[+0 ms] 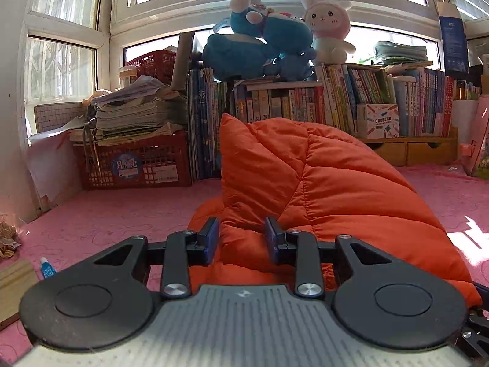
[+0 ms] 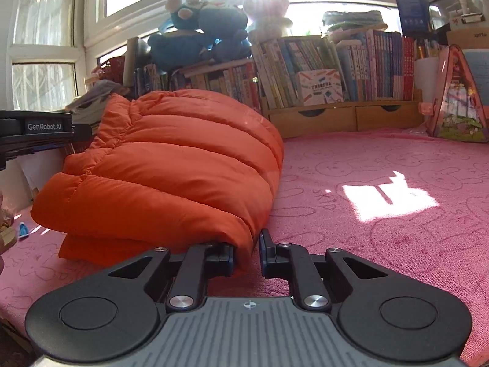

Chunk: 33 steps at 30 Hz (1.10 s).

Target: Fold clothes

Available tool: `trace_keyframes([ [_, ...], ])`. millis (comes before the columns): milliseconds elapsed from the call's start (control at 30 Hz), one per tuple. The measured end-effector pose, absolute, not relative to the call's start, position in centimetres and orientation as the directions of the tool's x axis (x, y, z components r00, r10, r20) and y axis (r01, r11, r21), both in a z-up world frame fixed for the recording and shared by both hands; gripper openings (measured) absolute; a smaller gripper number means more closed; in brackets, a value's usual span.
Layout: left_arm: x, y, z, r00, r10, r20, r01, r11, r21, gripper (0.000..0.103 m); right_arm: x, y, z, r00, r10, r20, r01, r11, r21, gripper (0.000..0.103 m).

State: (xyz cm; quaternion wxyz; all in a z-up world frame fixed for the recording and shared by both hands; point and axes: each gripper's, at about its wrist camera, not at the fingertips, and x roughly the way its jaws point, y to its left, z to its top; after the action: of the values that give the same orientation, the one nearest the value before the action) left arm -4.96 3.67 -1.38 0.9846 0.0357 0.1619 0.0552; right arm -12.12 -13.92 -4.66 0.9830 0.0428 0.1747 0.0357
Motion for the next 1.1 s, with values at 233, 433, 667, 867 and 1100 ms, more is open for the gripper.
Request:
trace_keyframes([
  [233, -5.4, 3.6, -3.0, 0.935, 0.127, -0.332, -0.083, 0.986, 0.144, 0.031, -12.2, -9.7, -4.4, 0.977, -0.006, -0.212, -0.052, 0.962, -0.267, 0.048],
  [433, -4.6, 3.9, -4.1, 0.917, 0.169, -0.362, -0.103, 0.976, 0.194, 0.037, -10.1, -9.2, -3.8, 0.966, -0.023, -0.256, -0.053, 0.956, -0.288, 0.028],
  [667, -4.0, 4.5, -4.4, 0.894, 0.185, -0.408, -0.117, 0.976, 0.186, 0.047, -11.5, -10.1, -4.9, 0.970, -0.039, -0.241, -0.054, 0.928, -0.369, 0.027],
  [867, -3.8, 4.9, -4.5, 0.885, 0.174, -0.431, -0.107, 0.978, 0.177, 0.046, -11.9, -10.3, -4.9, 0.969, -0.004, -0.245, -0.105, 0.896, -0.432, 0.028],
  [1100, -3.7, 3.5, -4.7, 0.886, 0.215, -0.411, -0.098, 0.953, 0.288, 0.041, -10.3, -5.9, -4.2, 0.984, -0.005, -0.180, -0.099, 0.818, -0.567, 0.043],
])
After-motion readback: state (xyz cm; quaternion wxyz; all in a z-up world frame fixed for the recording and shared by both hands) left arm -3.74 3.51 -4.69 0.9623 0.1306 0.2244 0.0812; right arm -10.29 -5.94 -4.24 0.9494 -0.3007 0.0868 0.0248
